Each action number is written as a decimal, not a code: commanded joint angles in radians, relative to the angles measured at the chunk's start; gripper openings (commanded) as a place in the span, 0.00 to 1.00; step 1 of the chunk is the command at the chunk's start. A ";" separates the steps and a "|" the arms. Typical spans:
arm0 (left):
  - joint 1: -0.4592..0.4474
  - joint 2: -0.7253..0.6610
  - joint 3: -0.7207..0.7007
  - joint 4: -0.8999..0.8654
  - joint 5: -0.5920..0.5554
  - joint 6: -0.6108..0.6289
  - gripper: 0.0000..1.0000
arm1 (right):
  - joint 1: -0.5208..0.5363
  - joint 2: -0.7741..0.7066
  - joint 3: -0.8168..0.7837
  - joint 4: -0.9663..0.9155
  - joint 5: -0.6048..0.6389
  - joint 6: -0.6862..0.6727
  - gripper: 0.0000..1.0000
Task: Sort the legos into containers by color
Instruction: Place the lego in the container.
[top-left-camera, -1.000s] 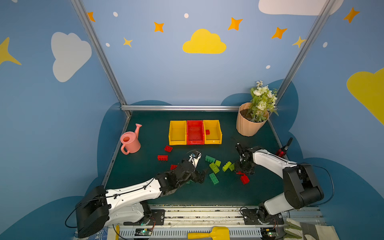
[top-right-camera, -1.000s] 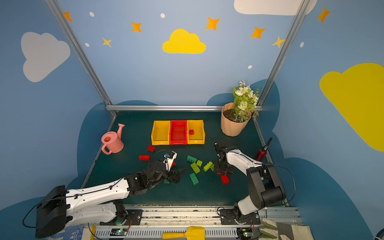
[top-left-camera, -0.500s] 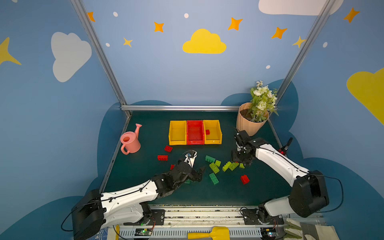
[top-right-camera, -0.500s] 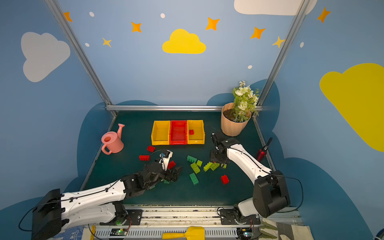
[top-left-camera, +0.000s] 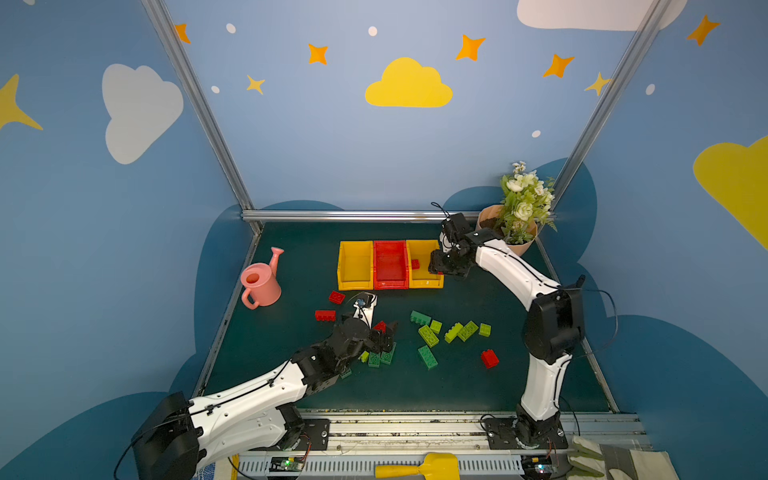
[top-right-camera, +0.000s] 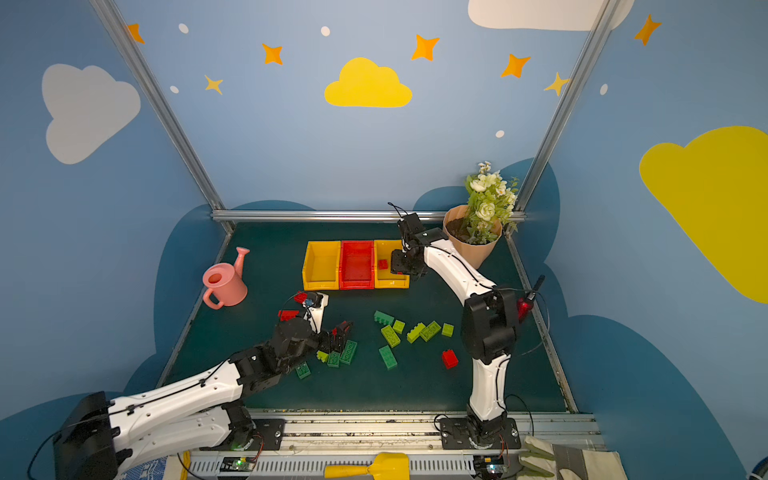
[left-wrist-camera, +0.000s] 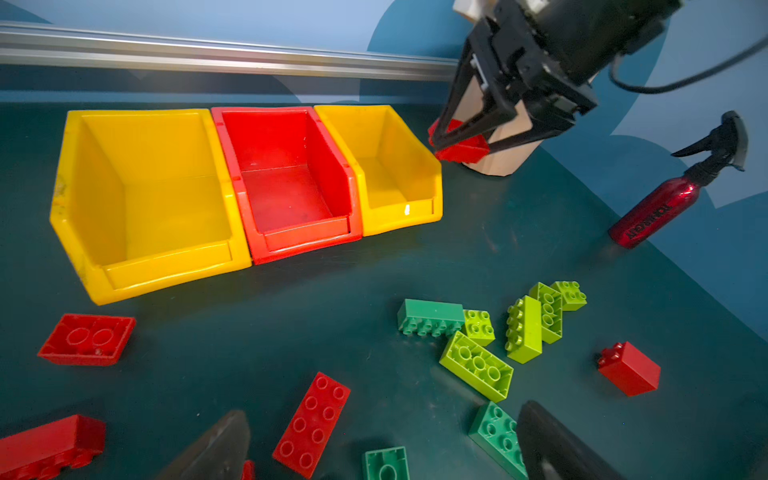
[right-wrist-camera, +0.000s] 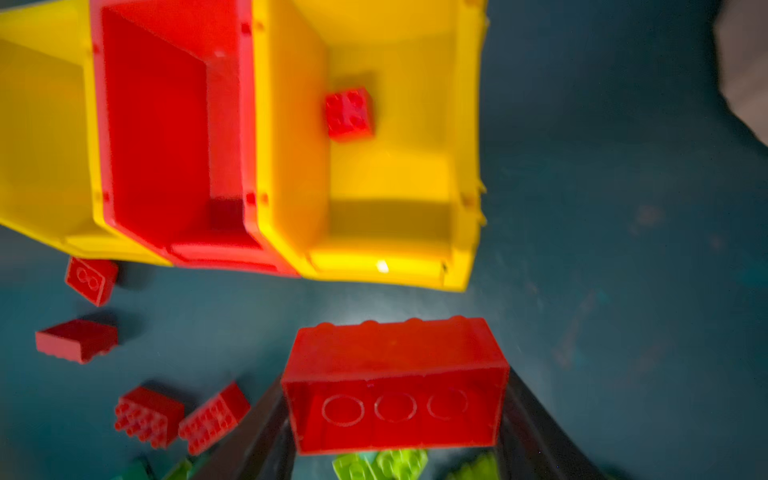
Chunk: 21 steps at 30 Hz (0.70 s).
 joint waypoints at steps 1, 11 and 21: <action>0.020 -0.017 -0.012 -0.017 -0.017 -0.009 1.00 | 0.005 0.086 0.119 -0.053 -0.025 -0.028 0.53; 0.058 -0.033 -0.009 -0.035 -0.019 -0.004 1.00 | 0.006 0.268 0.349 -0.119 -0.045 -0.038 0.77; 0.056 -0.010 -0.002 -0.004 0.117 0.034 1.00 | 0.013 -0.082 -0.051 -0.087 0.051 -0.037 0.80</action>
